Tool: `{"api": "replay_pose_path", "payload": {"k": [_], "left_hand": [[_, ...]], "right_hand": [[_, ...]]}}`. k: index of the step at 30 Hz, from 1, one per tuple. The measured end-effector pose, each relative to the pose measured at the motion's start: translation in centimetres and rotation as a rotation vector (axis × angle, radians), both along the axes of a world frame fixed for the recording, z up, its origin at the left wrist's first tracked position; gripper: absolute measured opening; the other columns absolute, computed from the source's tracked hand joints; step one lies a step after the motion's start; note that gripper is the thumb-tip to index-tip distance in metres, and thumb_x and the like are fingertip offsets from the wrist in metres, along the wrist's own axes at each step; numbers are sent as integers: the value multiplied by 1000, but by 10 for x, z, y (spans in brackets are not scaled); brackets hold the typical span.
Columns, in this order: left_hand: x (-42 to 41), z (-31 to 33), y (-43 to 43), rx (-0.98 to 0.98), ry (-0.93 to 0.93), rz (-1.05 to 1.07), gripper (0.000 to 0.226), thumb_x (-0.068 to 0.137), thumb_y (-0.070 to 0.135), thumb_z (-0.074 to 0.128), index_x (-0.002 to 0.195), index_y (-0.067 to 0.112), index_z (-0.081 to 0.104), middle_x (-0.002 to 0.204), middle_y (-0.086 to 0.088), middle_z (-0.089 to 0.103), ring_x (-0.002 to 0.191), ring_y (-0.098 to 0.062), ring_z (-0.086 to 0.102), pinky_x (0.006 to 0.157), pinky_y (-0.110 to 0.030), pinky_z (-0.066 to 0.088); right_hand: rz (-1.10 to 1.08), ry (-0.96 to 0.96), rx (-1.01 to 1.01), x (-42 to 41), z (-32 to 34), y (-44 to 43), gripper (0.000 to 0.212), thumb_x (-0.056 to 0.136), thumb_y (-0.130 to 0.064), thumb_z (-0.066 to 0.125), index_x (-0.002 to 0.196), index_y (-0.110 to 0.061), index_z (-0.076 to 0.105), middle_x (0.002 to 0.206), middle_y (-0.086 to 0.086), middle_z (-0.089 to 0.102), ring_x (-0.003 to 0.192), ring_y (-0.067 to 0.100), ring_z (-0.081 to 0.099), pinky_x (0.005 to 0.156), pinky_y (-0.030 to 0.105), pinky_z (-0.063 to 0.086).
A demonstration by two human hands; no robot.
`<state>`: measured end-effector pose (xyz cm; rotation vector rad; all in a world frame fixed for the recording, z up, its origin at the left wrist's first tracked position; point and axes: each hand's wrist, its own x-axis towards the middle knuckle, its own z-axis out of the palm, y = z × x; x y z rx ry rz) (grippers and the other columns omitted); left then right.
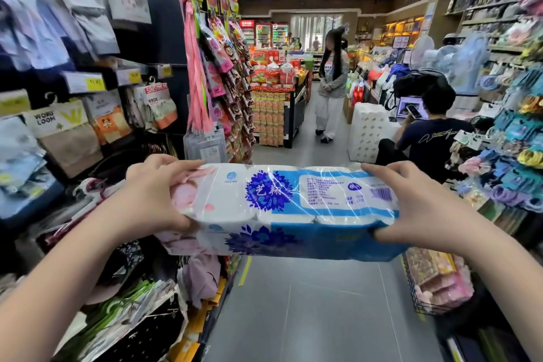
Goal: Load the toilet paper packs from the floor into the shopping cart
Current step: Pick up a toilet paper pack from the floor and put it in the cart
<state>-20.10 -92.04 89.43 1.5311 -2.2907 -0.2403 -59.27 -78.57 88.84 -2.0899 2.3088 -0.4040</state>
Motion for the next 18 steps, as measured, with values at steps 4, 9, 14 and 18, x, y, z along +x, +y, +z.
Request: {"api": "replay_pose_path", "payload": {"k": [4,9,14,18], "left_hand": [[15,-6,3,23,8,37,111,46,38,91,143,54,41,134,12,34,126,-20,31,106,-38,36],[43,-17,14,51,-5,130,111,46,40,91,144,54,40,139,7,34,131,-26,31,110,-44,36],[71,-30,44,94,-2,265,112,41,44,86,143,53,42,140,6,36,131,-27,32,113,-46,37],[81,-43,78,108,27,424,115,34,51,81,142,53,43,140,7,36,132,-29,32,115,-48,34]], "right_hand": [[33,-1,23,11,-1,-13,114,51,-64,69,152,-53,18,138,-11,35,121,15,50,101,36,49],[102,-2,43,33,-11,-37,116,49,-65,69,152,-55,16,136,-10,38,120,16,50,101,36,49],[236,-2,83,53,-26,-61,114,48,-66,65,150,-56,16,137,-9,39,119,19,50,101,38,49],[381,-27,110,64,-30,-83,112,50,-62,65,151,-55,17,134,-11,37,117,18,51,98,35,50]]}}
